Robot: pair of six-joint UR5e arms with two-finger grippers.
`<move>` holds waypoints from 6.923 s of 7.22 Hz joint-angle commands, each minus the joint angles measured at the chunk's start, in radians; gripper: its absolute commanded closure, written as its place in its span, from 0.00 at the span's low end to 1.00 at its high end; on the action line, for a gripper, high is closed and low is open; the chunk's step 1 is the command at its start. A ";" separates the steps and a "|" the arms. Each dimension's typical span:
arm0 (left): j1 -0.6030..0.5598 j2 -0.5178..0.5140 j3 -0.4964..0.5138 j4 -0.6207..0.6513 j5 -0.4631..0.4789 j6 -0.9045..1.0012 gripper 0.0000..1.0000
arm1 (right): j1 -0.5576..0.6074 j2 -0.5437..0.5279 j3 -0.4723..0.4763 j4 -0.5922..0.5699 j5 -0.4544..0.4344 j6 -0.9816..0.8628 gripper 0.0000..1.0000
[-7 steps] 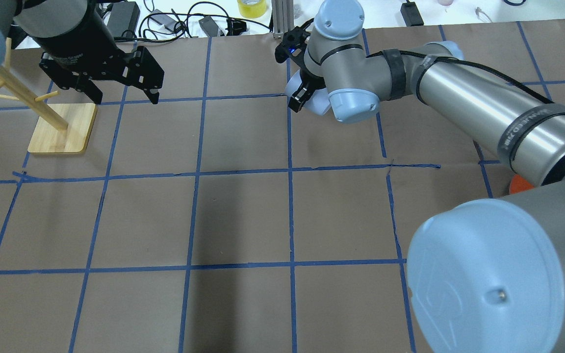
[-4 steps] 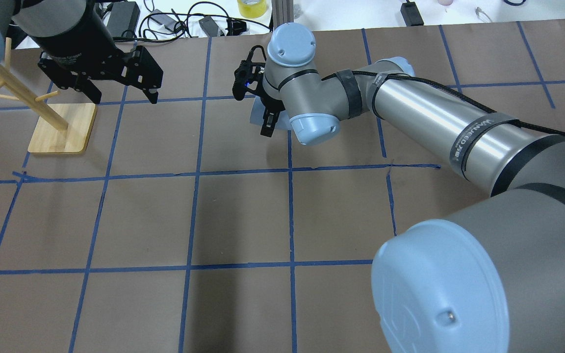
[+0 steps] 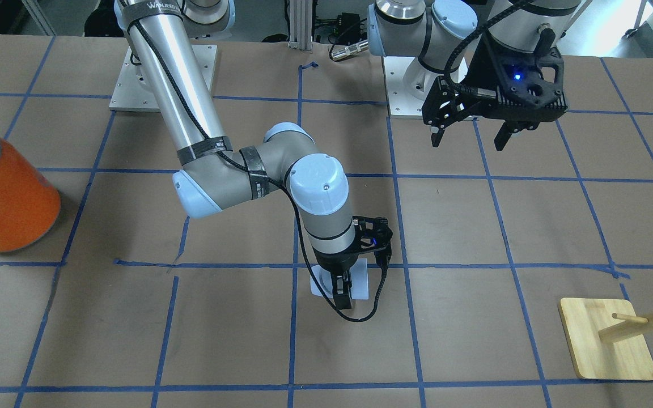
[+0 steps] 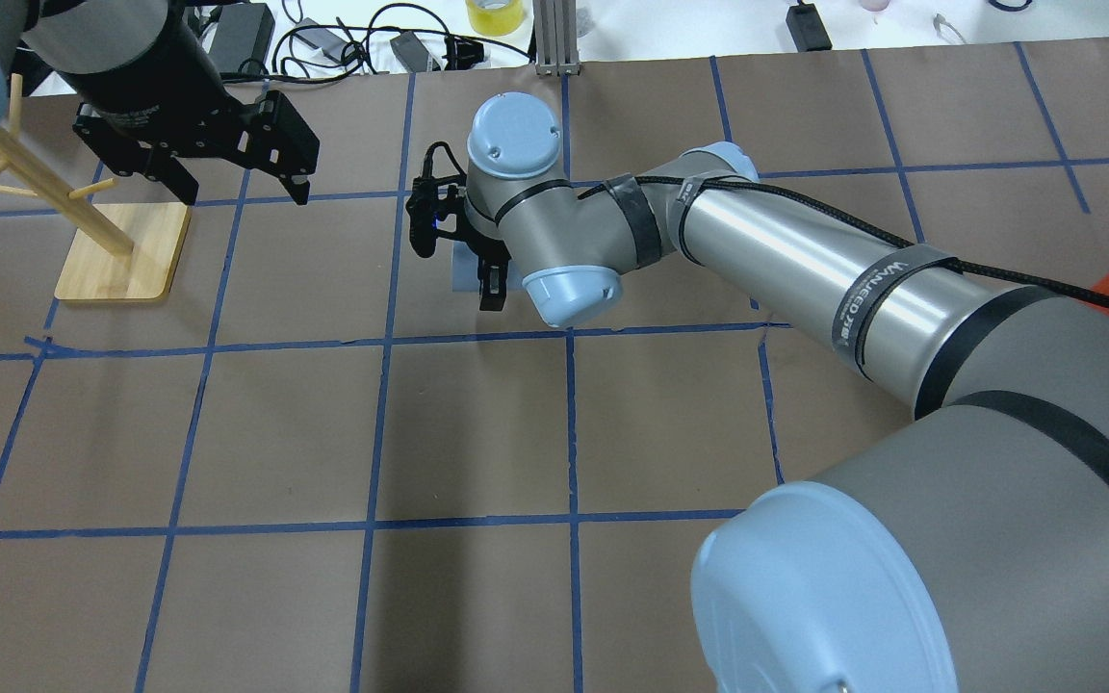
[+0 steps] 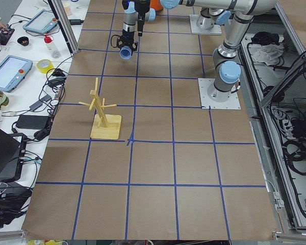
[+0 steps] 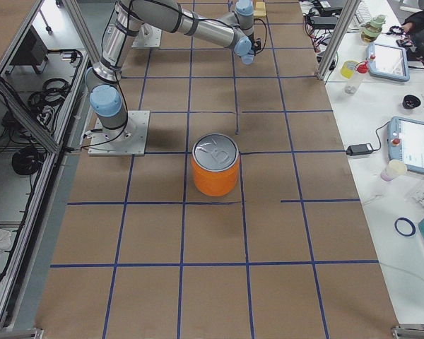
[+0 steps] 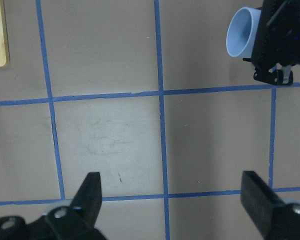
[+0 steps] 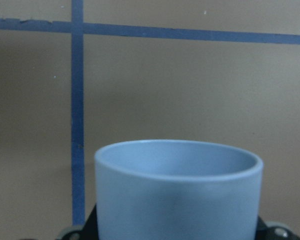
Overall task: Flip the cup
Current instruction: 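Tip the cup onto its side and release it from the right gripper, then raise the right gripper away while the left gripper reaches toward the cup, then close the left gripper on the rim of the lying cup, then lift and rotate the cup upright with the left gripper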
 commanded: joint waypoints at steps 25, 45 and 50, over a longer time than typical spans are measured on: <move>0.132 -0.254 -0.258 0.410 -0.619 0.146 0.00 | -0.441 -0.615 0.102 0.762 -0.177 1.187 0.00; 0.120 -0.546 -0.346 0.671 -0.983 0.095 1.00 | -0.436 -0.615 0.119 0.744 -0.174 1.187 0.00; 0.120 -0.453 -0.321 0.688 -0.954 -0.130 1.00 | -0.436 -0.612 0.116 0.742 -0.177 1.192 0.00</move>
